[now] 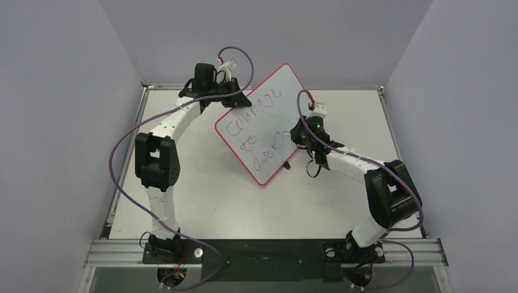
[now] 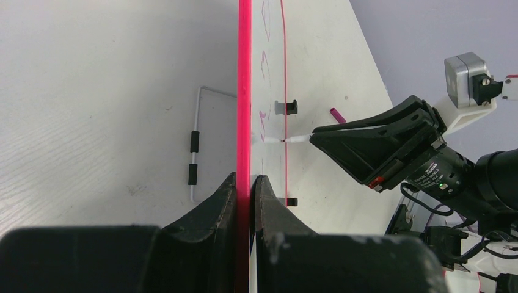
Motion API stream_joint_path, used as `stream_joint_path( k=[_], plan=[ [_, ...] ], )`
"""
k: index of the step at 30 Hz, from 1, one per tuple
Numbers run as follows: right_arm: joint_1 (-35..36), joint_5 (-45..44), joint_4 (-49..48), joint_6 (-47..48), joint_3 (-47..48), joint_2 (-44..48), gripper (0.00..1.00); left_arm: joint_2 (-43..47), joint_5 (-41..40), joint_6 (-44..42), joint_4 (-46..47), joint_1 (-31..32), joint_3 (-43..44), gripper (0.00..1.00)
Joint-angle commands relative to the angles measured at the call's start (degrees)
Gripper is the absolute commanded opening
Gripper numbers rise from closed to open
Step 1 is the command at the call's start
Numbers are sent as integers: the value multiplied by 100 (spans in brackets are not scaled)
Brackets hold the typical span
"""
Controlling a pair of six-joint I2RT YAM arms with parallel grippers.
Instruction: Write a sentence on the whiteboard
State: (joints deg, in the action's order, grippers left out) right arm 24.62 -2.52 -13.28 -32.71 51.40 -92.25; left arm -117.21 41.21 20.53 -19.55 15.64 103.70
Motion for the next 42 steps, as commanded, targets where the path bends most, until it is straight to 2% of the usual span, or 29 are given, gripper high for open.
stream_joint_path(
  k=[1,18,35,42],
  plan=[
    [319,270,280,-154,-84,26,0,151,-165,-551,44,89,-8,0],
    [502,64,626,-32,659,14,0,194,-146,-554,42,81,-18,0],
    [117,-36,775,158,979,-327,0,211,-153,-551,53,80,-30,0],
    [96,5,740,199,840,108,0,203,-157,-538,64,84,-30,0]
  ],
)
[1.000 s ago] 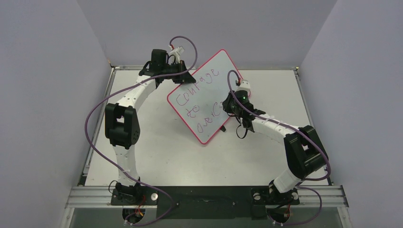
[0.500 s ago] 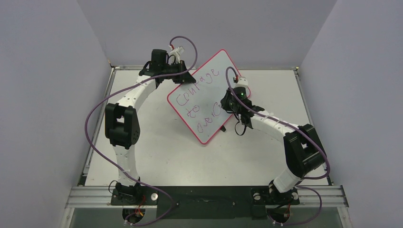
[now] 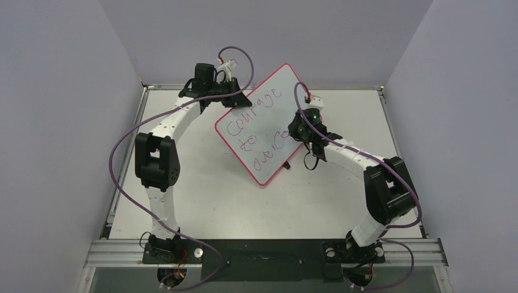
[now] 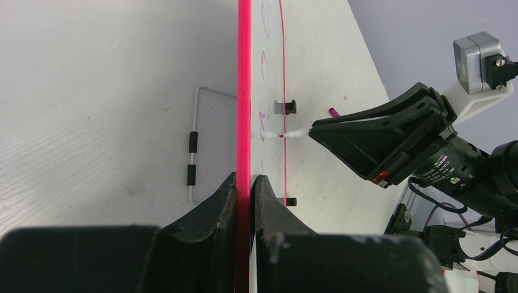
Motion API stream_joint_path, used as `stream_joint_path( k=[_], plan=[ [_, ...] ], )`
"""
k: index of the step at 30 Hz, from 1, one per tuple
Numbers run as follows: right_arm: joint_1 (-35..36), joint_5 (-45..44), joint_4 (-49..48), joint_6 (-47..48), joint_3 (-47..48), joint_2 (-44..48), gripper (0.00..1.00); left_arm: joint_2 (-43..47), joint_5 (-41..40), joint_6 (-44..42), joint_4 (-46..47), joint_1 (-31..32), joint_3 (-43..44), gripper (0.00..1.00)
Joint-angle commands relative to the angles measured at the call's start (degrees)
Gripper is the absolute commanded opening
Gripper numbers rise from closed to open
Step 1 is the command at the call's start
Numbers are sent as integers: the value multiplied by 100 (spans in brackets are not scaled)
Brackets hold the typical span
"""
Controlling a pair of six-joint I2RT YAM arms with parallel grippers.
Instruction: Write a sentence on the whiteboard
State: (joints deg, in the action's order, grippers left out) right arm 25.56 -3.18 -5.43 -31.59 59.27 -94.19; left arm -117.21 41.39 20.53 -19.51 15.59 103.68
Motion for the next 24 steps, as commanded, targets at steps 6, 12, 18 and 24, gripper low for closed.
stream_joint_path(
  k=[6,12,18,24],
  plan=[
    [-48,115,-85,165,96,597,0,217,-175,-546,59,93,-31,0],
    [-253,266,-112,161,358,322,0,217,-172,-551,62,93,-32,0],
    [-369,468,-206,96,524,-19,0,201,-171,-549,54,93,-23,0],
    [-427,547,-327,35,436,-276,0,176,-170,-540,62,92,-10,0]
  ],
)
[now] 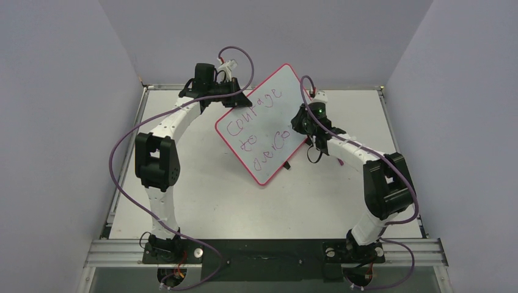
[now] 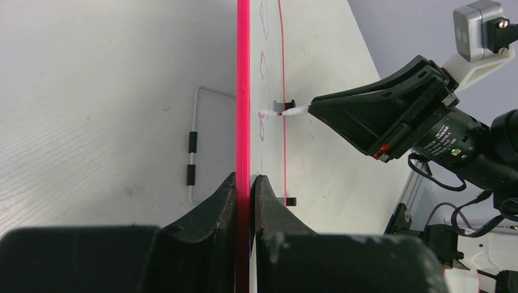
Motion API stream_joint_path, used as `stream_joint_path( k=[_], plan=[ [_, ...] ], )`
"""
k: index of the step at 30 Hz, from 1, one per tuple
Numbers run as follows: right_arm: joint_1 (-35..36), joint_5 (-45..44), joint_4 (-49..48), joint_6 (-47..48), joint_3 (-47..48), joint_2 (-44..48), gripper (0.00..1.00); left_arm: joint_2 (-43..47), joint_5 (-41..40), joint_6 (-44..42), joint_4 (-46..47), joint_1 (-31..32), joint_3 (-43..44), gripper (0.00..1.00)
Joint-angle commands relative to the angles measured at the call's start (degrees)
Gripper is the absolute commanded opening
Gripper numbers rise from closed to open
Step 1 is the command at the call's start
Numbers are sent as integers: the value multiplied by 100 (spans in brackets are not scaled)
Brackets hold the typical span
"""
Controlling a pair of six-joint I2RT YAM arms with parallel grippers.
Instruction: Write a sentence on the whiteboard
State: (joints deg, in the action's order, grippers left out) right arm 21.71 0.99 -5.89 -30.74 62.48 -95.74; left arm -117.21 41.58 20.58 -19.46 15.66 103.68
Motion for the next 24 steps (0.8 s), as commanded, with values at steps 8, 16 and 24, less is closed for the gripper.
stream_joint_path(
  k=[8,16,24],
  plan=[
    [-84,125,-394,-111,-151,-178,0,196,-194,-572,13,70,-13,0],
    [-97,122,-553,-207,-655,23,0,208,-189,-566,26,69,-14,0],
    [-91,131,-551,-231,-713,104,0,208,-194,-564,32,73,-23,0]
  ],
)
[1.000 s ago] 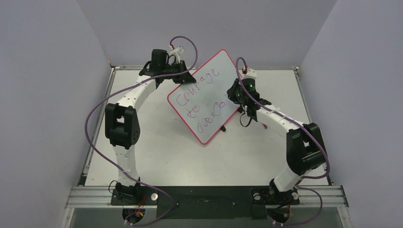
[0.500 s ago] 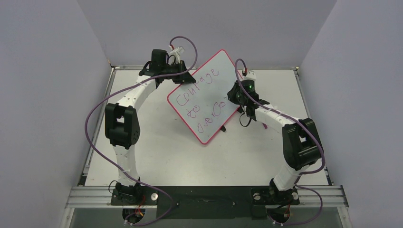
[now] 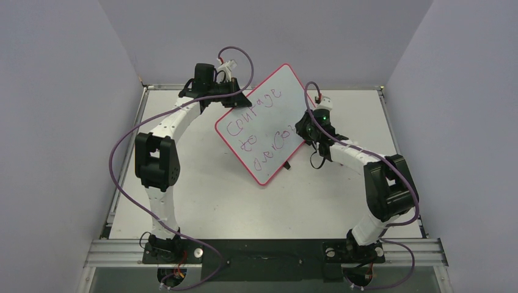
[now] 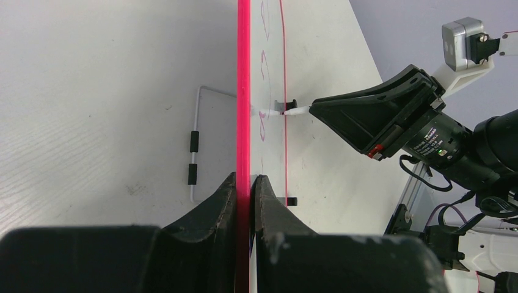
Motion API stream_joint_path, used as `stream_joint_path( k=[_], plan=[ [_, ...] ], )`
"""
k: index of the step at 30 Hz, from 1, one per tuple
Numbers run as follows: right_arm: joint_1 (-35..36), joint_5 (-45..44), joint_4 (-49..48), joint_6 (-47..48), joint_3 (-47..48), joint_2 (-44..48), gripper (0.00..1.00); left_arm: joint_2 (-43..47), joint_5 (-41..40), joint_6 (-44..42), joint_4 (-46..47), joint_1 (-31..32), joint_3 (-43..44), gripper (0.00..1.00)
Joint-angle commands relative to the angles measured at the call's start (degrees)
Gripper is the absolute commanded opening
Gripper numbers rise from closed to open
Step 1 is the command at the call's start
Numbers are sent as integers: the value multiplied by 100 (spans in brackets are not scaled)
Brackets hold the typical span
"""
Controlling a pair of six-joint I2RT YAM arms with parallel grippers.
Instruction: Write a sentence on the whiteboard
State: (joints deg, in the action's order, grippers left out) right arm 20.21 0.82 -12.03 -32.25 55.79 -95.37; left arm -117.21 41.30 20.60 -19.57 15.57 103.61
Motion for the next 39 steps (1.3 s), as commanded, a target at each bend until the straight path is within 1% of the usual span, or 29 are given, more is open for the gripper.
stream_joint_path(
  k=[1,14,24,30,39],
  plan=[
    [57,154,71,-82,6,57,0,207,-166,-566,46,83,-17,0],
    [58,149,367,-10,923,-243,0,185,-166,-566,53,79,-17,0],
    [-108,155,416,-16,1235,-664,0,155,-157,-566,44,82,0,0],
    [-190,150,373,-58,1041,-635,0,150,-157,-566,47,77,10,0],
    [-180,199,41,-284,241,-322,0,162,-157,-557,51,77,16,0]
  ],
)
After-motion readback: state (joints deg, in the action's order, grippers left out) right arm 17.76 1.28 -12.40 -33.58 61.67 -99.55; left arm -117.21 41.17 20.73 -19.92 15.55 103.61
